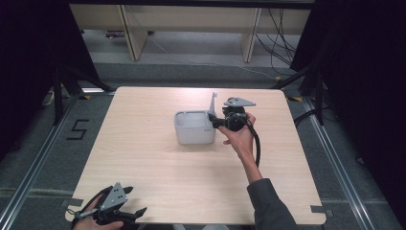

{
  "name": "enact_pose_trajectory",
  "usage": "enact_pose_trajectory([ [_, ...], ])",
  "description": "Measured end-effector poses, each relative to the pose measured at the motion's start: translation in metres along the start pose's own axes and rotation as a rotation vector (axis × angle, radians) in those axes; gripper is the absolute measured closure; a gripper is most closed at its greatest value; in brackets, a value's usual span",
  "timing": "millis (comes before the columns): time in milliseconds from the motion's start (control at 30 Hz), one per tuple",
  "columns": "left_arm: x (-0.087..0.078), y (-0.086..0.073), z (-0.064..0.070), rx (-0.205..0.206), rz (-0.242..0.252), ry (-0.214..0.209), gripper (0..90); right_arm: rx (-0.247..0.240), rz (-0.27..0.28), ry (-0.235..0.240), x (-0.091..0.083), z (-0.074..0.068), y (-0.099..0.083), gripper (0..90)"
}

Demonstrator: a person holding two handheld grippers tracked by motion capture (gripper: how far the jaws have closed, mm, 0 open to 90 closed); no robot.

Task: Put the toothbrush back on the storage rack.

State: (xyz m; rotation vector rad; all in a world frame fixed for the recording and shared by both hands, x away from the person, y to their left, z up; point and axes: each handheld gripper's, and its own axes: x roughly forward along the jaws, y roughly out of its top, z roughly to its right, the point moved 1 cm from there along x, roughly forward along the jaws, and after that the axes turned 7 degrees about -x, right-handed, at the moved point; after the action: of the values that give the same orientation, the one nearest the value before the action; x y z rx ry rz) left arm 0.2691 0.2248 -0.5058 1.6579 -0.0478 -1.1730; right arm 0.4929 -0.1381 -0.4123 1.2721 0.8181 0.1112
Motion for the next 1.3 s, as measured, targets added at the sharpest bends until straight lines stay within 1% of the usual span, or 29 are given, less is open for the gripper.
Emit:
enact_pose_trajectory([
  [100,0.000,0.000,0.000,0.007,-0.004,0.004,16.2,0.013,0.010,0.016,-0.004,-0.003,-0.003,35.7],
  [133,0.000,0.000,0.000,0.000,0.001,0.004,16.2,-0.011,0.017,0.012,-0.005,-0.002,-0.003,35.6],
  [167,0.000,0.000,0.000,0.002,-0.003,-0.003,16.2,-0.006,0.008,0.015,-0.006,-0.003,-0.004,35.5],
  [200,-0.001,0.001,-0.001,0.003,-0.015,0.006,16.2,-0.015,0.006,0.010,-0.008,-0.003,-0.004,35.5],
  [233,0.000,0.001,-0.001,0.000,-0.009,0.008,16.2,-0.019,0.012,0.021,-0.009,-0.004,-0.005,35.4],
  [267,0.000,0.001,-0.001,0.002,-0.009,0.009,16.2,-0.003,0.014,0.026,-0.010,-0.005,-0.006,35.3],
  [300,0.000,0.000,0.000,-0.002,0.002,0.001,16.2,-0.032,0.021,0.025,-0.011,-0.004,-0.007,35.3],
  [333,0.000,0.000,0.000,-0.001,0.001,0.001,16.2,-0.013,0.019,0.026,-0.012,-0.006,-0.007,35.3],
  [400,0.000,0.000,-0.001,0.002,-0.010,0.005,16.2,-0.018,0.020,0.027,-0.015,-0.008,-0.009,35.1],
  [433,0.000,0.000,-0.001,0.002,-0.010,0.005,16.2,-0.001,0.020,0.028,-0.015,-0.009,-0.010,35.1],
  [467,0.000,0.000,0.000,-0.002,-0.008,0.004,16.2,0.002,0.021,0.047,-0.016,-0.010,-0.010,35.0],
  [500,0.001,0.000,0.000,-0.003,0.000,0.002,16.2,-0.005,0.024,0.042,-0.016,-0.010,-0.011,35.0],
  [567,0.000,0.000,0.000,-0.003,-0.010,0.006,16.2,-0.021,0.024,0.042,-0.018,-0.011,-0.013,34.9],
  [633,-0.001,0.000,0.000,-0.010,-0.009,0.007,16.2,0.001,0.019,0.050,-0.019,-0.014,-0.013,34.7],
  [667,0.000,0.000,0.000,-0.010,0.001,0.006,16.2,-0.012,0.020,0.039,-0.020,-0.014,-0.013,34.7],
  [700,0.000,0.000,0.000,-0.006,-0.002,0.005,16.2,-0.042,0.032,0.047,-0.019,-0.012,-0.014,34.6],
  [800,-0.001,0.000,0.000,-0.012,-0.007,0.005,16.2,-0.027,0.010,0.042,-0.021,-0.015,-0.016,34.2],
  [833,0.000,0.000,0.001,-0.013,0.003,0.003,16.2,-0.029,0.013,0.056,-0.021,-0.015,-0.017,34.2],
  [867,-0.001,0.001,0.001,-0.007,-0.008,0.004,16.2,-0.021,0.017,0.045,-0.021,-0.017,-0.018,34.2],
  [900,-0.001,0.000,0.001,-0.005,-0.009,0.003,16.2,-0.055,0.015,0.041,-0.021,-0.015,-0.018,34.2],
  [933,-0.001,0.001,0.001,-0.005,-0.009,0.004,16.2,-0.040,0.003,0.049,-0.022,-0.016,-0.019,34.0],
  [967,-0.001,0.001,0.001,-0.005,-0.009,0.004,16.2,-0.040,0.003,0.049,-0.022,-0.016,-0.019,34.0],
  [1000,0.000,0.000,0.001,-0.009,0.009,0.002,16.2,-0.049,0.011,0.054,-0.021,-0.017,-0.019,33.8],
  [1067,-0.001,0.001,0.002,-0.014,0.000,-0.002,16.2,-0.040,0.001,0.049,-0.022,-0.018,-0.020,33.6],
  [1100,-0.002,0.001,0.001,-0.006,-0.004,0.007,16.2,-0.039,-0.004,0.050,-0.023,-0.019,-0.020,33.6],
  [1133,-0.001,0.001,0.001,-0.010,0.010,0.000,16.2,-0.036,0.009,0.057,-0.022,-0.021,-0.020,33.5],
  [1200,-0.001,0.001,0.001,-0.014,0.017,-0.004,16.2,-0.040,0.001,0.059,-0.023,-0.022,-0.019,33.1],
  [1233,-0.001,0.001,0.001,-0.014,0.017,-0.004,16.2,-0.065,0.010,0.067,-0.022,-0.021,-0.019,32.9],
  [1300,-0.001,0.000,0.002,-0.012,0.015,-0.009,16.2,-0.068,0.004,0.068,-0.023,-0.022,-0.019,32.7],
])
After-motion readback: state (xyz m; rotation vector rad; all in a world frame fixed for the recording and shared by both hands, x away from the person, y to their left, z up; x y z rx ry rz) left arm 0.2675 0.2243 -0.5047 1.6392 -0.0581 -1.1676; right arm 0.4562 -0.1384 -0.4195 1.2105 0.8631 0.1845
